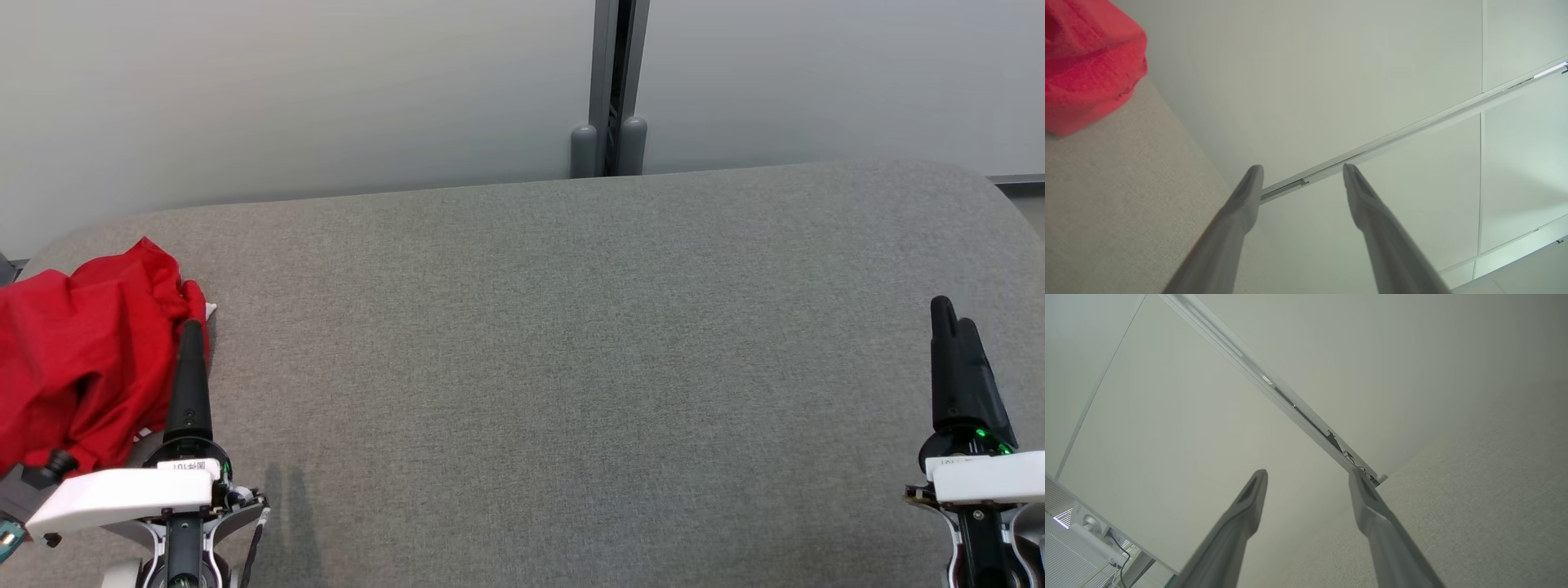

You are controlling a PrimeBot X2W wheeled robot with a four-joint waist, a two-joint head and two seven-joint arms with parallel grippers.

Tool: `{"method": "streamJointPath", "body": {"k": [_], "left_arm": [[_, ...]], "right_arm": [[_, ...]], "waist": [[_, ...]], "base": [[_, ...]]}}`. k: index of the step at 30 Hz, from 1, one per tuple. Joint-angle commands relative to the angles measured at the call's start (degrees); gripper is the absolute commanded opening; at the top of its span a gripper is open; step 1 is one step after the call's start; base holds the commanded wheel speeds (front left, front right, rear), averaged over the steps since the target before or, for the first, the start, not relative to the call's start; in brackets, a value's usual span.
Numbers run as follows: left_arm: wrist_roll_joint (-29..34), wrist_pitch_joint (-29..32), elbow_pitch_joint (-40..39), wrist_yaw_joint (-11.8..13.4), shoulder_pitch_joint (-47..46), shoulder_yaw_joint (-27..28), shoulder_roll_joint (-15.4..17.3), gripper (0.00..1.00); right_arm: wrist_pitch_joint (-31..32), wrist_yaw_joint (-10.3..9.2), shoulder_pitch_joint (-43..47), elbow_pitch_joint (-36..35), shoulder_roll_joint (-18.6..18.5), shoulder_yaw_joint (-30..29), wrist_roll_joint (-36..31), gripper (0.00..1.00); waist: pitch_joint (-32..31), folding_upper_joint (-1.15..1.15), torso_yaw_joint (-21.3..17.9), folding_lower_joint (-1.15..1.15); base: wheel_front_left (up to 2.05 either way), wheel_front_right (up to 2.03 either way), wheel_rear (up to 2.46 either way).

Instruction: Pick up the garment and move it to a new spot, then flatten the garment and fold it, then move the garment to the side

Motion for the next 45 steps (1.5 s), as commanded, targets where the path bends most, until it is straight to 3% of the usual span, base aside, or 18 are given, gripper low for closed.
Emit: {"method": "streamJointPath", "body": {"k": [1, 8, 16, 28, 45], "left_arm": [[1.32, -0.31, -1.56, -0.05, -0.64, 0.44, 0.31, 1.0], [9.53, -1.76, -5.87, 0.52, 0.03, -0.39, 0.35, 1.0], [22.6, -3.31, -10.43, 4.62, 1.53, -5.96, 0.4, 1.0], [43.47, -5.39, -8.64, 10.27, 3.83, -15.1, 0.45, 1.0], [56.09, -7.83, -6.1, 16.38, 4.88, -19.94, 1.19, 1.0]], "right_arm": [[-0.57, 0.02, -1.66, -1.26, -0.68, 0.19, -1.69, 1.0], [-1.68, 0.02, -2.66, -2.59, -0.6, 1.22, -8.6, 1.0], [-2.87, 0.02, -2.97, -0.72, -1.2, 4.49, -17.18, 1.0], [-4.51, 0.02, -3.11, 2.85, -1.42, 8.03, -26.36, 1.0], [-6.37, 0.03, -2.71, 6.39, 0.34, 8.48, -38.02, 1.0]], "waist": [[0.03, 0.0, 0.01, 0.0], [0.3, 0.0, 0.08, 0.0], [0.27, 0.0, 0.28, 0.0], [-0.35, 0.0, -0.3, 0.0], [-0.74, 0.0, -0.81, 0.0]], "base": [[0.0, 0.0, 0.0], [0.0, 0.0, 0.0], [0.0, 0.0, 0.0], [0.0, 0.0, 0.0], [0.0, 0.0, 0.0]]}}
